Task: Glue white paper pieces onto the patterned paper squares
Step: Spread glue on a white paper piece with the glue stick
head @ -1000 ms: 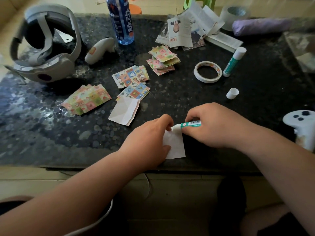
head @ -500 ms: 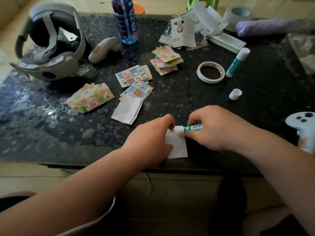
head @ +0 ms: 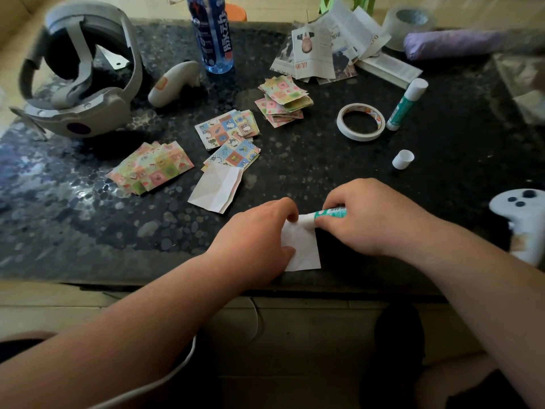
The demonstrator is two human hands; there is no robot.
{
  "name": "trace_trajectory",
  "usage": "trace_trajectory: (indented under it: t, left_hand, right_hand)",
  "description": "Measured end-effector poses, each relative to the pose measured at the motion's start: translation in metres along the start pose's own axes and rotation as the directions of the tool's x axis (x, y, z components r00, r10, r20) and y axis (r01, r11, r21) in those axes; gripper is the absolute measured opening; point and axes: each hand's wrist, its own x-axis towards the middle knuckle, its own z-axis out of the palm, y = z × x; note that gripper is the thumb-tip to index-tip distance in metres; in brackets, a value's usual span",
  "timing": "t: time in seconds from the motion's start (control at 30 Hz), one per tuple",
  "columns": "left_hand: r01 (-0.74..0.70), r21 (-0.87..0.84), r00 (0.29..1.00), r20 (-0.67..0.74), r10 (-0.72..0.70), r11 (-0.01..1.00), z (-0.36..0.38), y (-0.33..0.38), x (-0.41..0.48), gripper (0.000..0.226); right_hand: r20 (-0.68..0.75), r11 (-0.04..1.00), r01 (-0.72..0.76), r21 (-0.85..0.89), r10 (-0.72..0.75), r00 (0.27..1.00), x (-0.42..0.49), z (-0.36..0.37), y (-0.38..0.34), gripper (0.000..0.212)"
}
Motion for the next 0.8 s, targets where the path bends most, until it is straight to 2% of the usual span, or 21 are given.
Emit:
trace_trajectory:
  t: [0.13, 0.37, 0.5, 0.67, 0.8]
  left_hand:
    - [0.007, 0.0, 1.0, -0.003, -0.007, 1.0, 0.0, 0.0, 0.0, 0.041]
    - [0.005, 0.002, 1.0, 0.007, -0.005, 1.0, -0.001, 0.0, -0.001, 0.042]
    - [0.003, 0.003, 1.0, 0.008, -0.003, 1.0, -0.002, 0.0, -0.001, 0.042]
    - [-0.012, 0.005, 1.0, 0.021, 0.012, 1.0, -0.004, 0.0, -0.003, 0.041]
    - [-0.067, 0.026, 0.996, 0.053, 0.065, 0.997, -0.004, -0.002, -0.005, 0.037]
  right_hand:
    - [-0.011, 1.0, 0.014, -0.019, -0.014, 1.0, -0.001, 0.002, -0.002, 0.019]
    - [0.167, 0.996, 0.032, -0.085, -0.017, 0.986, -0.011, 0.0, -0.004, 0.018]
    - [0.212, 0.994, 0.062, -0.085, -0.043, 0.976, -0.011, -0.003, -0.003, 0.019]
    - [0.188, 0.987, 0.144, 0.069, -0.155, 0.97, -0.013, -0.035, 0.018, 0.017]
    - [0.174, 0.961, 0.126, 0.246, -0.172, 0.97, -0.016, -0.054, 0.035, 0.017]
